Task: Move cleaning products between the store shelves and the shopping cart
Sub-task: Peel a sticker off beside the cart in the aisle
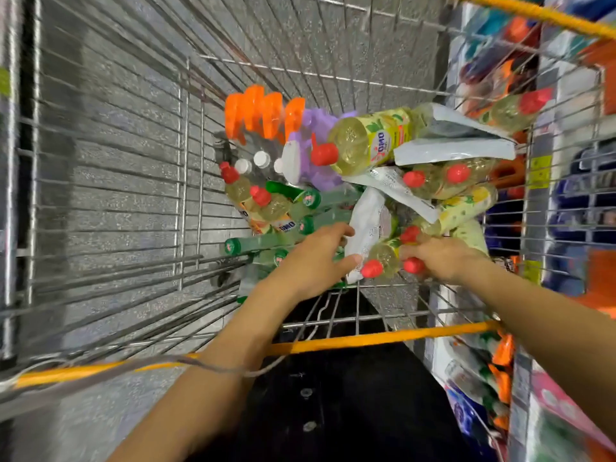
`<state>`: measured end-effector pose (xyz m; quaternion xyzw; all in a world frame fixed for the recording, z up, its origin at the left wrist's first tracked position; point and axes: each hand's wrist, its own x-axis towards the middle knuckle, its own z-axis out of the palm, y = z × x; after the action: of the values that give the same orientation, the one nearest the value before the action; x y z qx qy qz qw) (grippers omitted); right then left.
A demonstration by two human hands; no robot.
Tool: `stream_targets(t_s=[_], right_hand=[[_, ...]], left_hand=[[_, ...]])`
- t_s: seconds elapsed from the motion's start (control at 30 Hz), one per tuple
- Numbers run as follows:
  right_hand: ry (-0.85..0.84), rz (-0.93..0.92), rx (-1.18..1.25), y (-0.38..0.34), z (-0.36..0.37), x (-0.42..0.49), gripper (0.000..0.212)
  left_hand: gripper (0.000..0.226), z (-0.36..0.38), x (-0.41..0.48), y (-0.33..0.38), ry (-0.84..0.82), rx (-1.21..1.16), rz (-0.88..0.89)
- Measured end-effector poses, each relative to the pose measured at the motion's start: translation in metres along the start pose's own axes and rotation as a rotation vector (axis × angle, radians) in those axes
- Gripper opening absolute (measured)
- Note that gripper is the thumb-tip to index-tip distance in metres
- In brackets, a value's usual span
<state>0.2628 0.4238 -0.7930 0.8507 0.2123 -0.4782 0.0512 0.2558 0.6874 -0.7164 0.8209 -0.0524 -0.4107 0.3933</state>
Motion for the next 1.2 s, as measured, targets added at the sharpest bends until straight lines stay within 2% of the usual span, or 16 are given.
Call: stream_targets(t_s=[0.13,0.2,0.37,0.53,0.63,0.7,0.83,0.9,0.97,1.07,1.17,1.2], right_hand=[[0.033,-0.012,0.040,0.009,-0.005,-0.017,0.051],[0.071,-0.006,0.109,0.013,-0.009,-0.030,0.056],[0.332,0.001,0.416,0.003,-0.040,-0.068,0.039],[0.609,-0.035,0.843,-0.025,-0.077,-0.122,0.037],[0.725,-0.106,1.040,-0.050,-0.104,-0.152,0.035],[0.807,-0.159,1.109,-0.067,-0.126,-0.170,0.035],[0.951,-0.253,1.195,-0.093,-0.161,-0.199,0.037],[1.003,-0.276,1.241,-0.104,-0.173,-0.206,0.037],[1.024,-0.298,1.333,-0.112,-0.180,-0.209,0.036],[0.933,-0.359,1.398,-0.121,-0.181,-0.212,0.033],[0.851,-0.318,1.416,-0.133,-0.169,-0.216,0.047],[0.826,-0.326,1.424,-0.139,-0.165,-0.218,0.057]], left_hand=[[0.049,-0.003,-0.001,0.008,-0.026,0.020,-0.007],[0.049,-0.004,-0.002,0.015,-0.033,0.032,0.002],[0.055,-0.003,-0.008,0.025,-0.079,0.023,-0.004],[0.076,-0.004,-0.022,0.041,-0.052,-0.127,0.048],[0.091,-0.002,-0.029,0.051,0.065,-0.131,0.137],[0.092,0.000,-0.032,0.059,0.197,-0.089,0.204],[0.072,-0.013,-0.054,0.083,0.448,-0.281,0.310],[0.069,-0.023,-0.068,0.091,0.461,-0.403,0.350],[0.068,-0.031,-0.080,0.095,0.440,-0.582,0.366],[0.058,-0.045,-0.101,0.107,0.419,-0.801,0.363],[0.048,-0.058,-0.114,0.122,0.386,-0.872,0.370],[0.052,-0.063,-0.119,0.130,0.383,-0.871,0.362]])
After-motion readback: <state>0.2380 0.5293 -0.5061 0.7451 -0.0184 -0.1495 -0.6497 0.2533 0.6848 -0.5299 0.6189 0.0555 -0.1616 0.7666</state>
